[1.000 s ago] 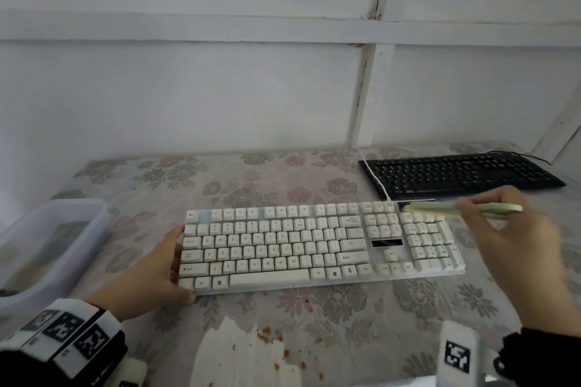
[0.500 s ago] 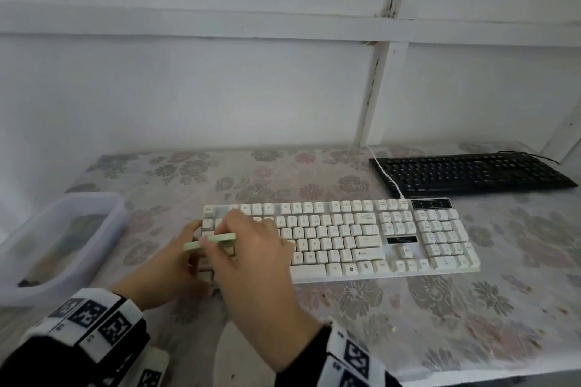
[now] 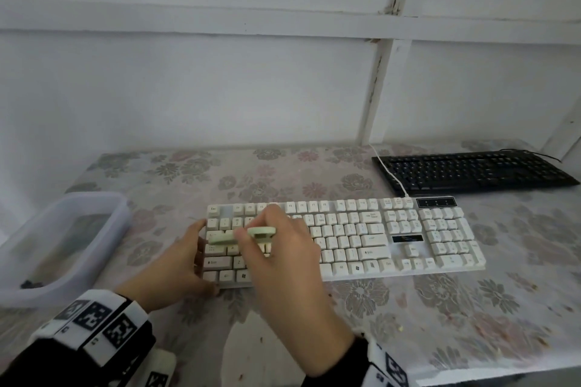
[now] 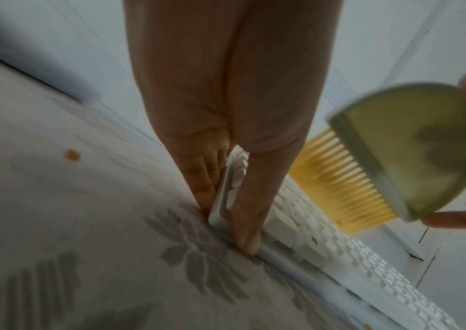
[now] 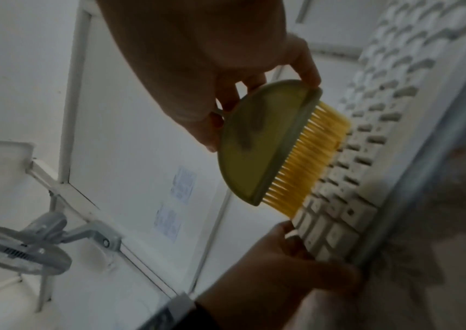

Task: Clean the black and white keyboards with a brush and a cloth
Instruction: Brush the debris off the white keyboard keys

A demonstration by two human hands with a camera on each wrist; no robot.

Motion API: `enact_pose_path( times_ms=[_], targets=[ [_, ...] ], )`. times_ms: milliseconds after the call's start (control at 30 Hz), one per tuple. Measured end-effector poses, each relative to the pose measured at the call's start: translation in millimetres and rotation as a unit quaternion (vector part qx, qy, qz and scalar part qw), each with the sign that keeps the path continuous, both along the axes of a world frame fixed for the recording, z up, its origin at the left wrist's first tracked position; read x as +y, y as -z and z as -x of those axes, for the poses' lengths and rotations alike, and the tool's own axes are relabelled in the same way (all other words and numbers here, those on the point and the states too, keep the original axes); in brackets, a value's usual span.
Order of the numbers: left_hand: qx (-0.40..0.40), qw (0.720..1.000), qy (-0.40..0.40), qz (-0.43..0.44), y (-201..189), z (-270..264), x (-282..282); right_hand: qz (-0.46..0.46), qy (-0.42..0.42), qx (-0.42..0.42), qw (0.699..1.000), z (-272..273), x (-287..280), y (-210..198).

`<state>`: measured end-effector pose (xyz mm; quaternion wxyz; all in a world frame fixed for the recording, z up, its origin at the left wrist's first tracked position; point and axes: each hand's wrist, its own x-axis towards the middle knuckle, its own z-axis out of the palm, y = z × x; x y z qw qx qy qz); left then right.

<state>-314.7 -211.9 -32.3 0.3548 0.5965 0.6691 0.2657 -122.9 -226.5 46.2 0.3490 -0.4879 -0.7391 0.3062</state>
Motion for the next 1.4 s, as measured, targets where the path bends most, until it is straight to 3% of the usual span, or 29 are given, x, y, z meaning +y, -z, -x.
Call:
enact_pose_path(
  times_ms=[100, 233, 300, 433, 633, 833, 1033, 1100, 1267, 1400],
  targets=[
    [-0.018, 1.0, 0.004, 0.011, 2, 3, 1, -0.016, 0.035, -0.03, 0.999, -10, 8, 9],
    [-0.047, 0.999, 0.017, 0.012, 5, 8, -1, -0.04, 0.101, 0.012, 0.994, -36, 17, 11],
    [-0.046, 0.999, 0.013, 0.016, 5, 7, 0, -0.052, 0.079, 0.064, 0.993, -36, 15, 9],
    [-0.019, 1.0, 0.002, 0.021, 3, 4, 1, -0.043, -0.009, 0.064, 0.997, -16, 4, 18],
    [-0.039, 0.999, 0.001, 0.021, 5, 5, 1, -0.07, 0.098, 0.026, 0.992, -45, 21, 24],
    [-0.034, 0.999, 0.006, 0.023, 3, 4, 1, -0.001, 0.062, 0.14, 0.988, -61, 27, 17],
    [-0.04, 0.999, 0.005, 0.026, 4, 5, 2, -0.057, 0.115, 0.044, 0.991, -91, 39, 35],
    [-0.039, 0.999, 0.003, 0.028, 5, 5, 2, -0.094, 0.125, 0.047, 0.987, -94, 35, 31],
    [-0.038, 0.999, -0.006, 0.031, 5, 5, 1, -0.047, 0.041, 0.101, 0.993, -87, 26, 35],
    [-0.043, 0.999, -0.004, 0.027, 5, 4, 1, -0.072, 0.105, 0.067, 0.99, -106, 38, 38]
  ],
)
